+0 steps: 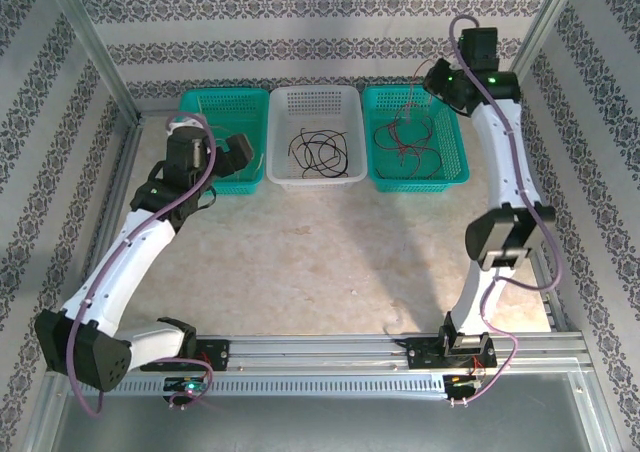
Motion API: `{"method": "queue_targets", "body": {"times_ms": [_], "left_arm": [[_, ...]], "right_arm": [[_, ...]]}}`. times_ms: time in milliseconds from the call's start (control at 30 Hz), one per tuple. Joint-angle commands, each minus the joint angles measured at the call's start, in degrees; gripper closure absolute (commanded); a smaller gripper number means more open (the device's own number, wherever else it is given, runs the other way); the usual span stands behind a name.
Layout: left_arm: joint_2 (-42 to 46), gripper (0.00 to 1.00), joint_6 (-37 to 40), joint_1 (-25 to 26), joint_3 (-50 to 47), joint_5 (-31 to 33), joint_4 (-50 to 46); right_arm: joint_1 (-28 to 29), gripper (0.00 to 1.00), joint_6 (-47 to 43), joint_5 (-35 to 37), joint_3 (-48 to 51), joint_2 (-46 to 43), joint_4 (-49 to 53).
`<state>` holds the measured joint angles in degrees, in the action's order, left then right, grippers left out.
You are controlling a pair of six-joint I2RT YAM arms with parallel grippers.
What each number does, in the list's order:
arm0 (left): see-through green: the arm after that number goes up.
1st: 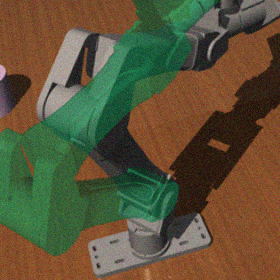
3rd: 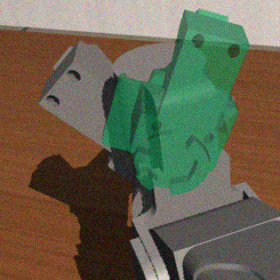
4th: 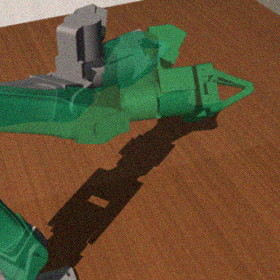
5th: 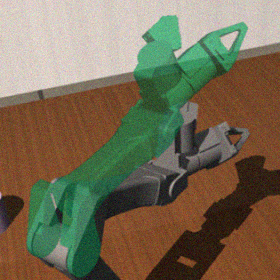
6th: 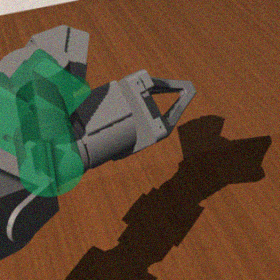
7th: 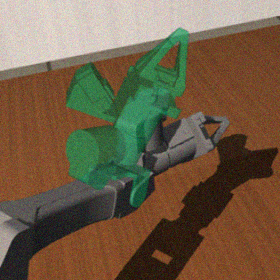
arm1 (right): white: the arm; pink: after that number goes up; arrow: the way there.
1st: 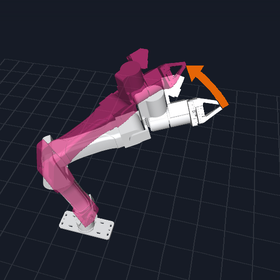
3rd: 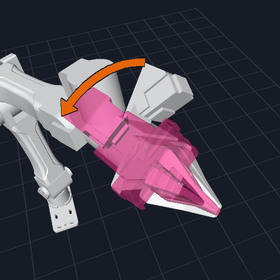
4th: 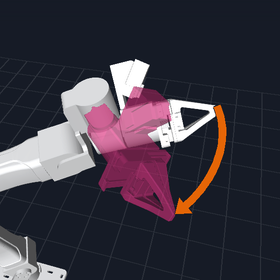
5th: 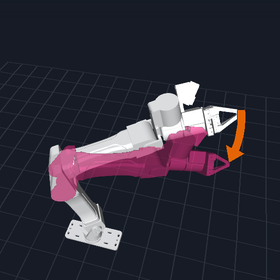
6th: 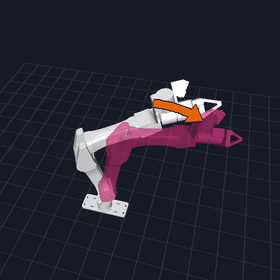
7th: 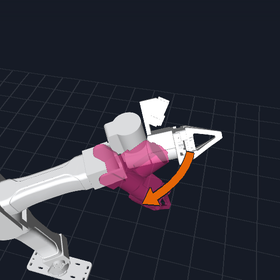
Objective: Untangle the cables
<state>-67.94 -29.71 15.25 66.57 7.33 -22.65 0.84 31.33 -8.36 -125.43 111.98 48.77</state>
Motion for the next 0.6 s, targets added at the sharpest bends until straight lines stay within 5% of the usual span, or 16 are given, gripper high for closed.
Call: {"method": "queue_targets", "body": {"times_ms": [0,300,400,500,567], "left_arm": [[2.2,0.01,8.0,-0.5,-2.0,8.9,1.6],[2.3,0.01,19.3,-1.6,-13.1,25.2,12.4],[-0.1,0.01,30.5,-2.2,-23.3,29.5,33.1],[-4.6,0.01,34.7,-3.8,-31.0,36.0,52.5],[-6.8,0.01,34.0,-4.5,-33.3,36.6,56.8]], "right_arm": [[0.0,0.47,-0.7,2.3,-1.3,1.1,3.7],[0.3,0.09,-1.0,6.8,10.0,-8.1,-1.2],[0.4,0.04,-1.8,8.4,18.3,-14.7,-4.7],[0.6,0.03,-3.1,10.5,29.4,-23.5,-10.3],[1.9,0.03,-5.3,13.7,37.6,-30.0,-14.8]]}}
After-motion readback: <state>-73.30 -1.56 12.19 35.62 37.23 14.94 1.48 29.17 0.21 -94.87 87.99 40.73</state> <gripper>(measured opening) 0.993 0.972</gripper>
